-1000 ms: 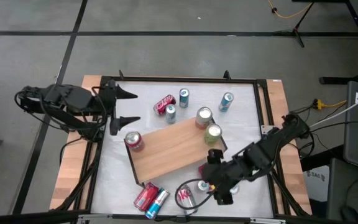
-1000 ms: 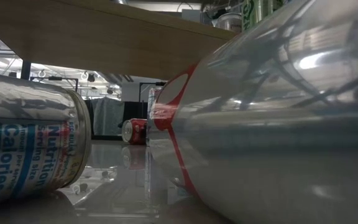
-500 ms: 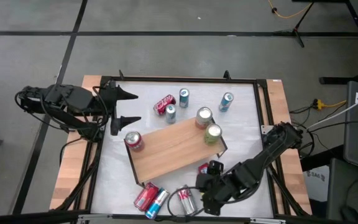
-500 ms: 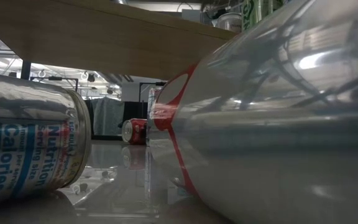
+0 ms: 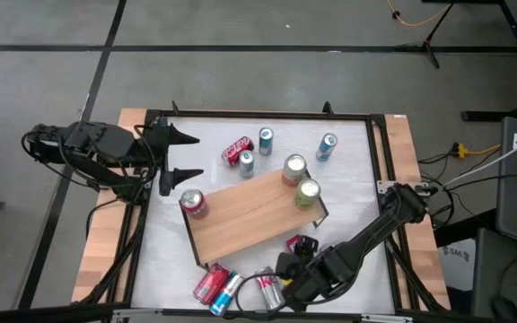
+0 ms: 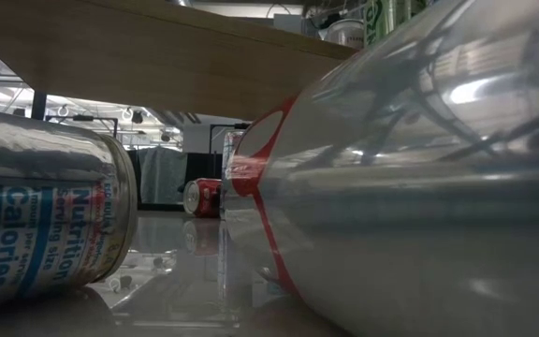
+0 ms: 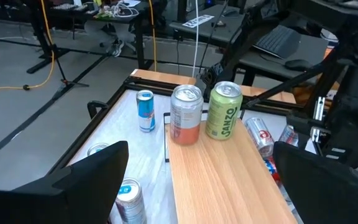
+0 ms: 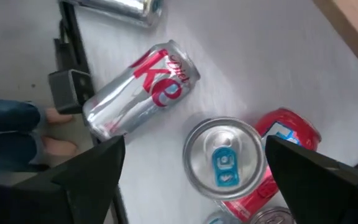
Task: Place canned beverage on shelf
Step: Put the blue soda can on the shelf
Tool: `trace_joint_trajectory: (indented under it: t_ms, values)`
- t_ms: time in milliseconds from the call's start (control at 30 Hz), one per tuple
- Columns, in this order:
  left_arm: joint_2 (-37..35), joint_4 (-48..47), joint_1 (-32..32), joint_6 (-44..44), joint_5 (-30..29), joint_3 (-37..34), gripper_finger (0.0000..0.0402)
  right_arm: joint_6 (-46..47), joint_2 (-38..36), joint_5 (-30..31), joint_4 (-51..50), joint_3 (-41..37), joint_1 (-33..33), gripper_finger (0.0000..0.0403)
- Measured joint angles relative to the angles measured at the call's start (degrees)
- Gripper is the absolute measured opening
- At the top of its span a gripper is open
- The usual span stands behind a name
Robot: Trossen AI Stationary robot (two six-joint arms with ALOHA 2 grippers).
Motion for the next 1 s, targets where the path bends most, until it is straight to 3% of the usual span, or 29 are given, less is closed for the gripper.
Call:
trace_joint_trajectory:
  t_ms: [467,1000]
  values:
    - [0.0,-2.4,0.0,0.0,0.1,0.0,0.0395,-0.4,0.0,4.0,-3.9,0.0,0.0,0.0376]
    - [0.0,-2.8,0.0,0.0,0.1,0.0,0.0395,-0.1,1.3,0.0,-0.9,-4.6,-0.4,0.0376]
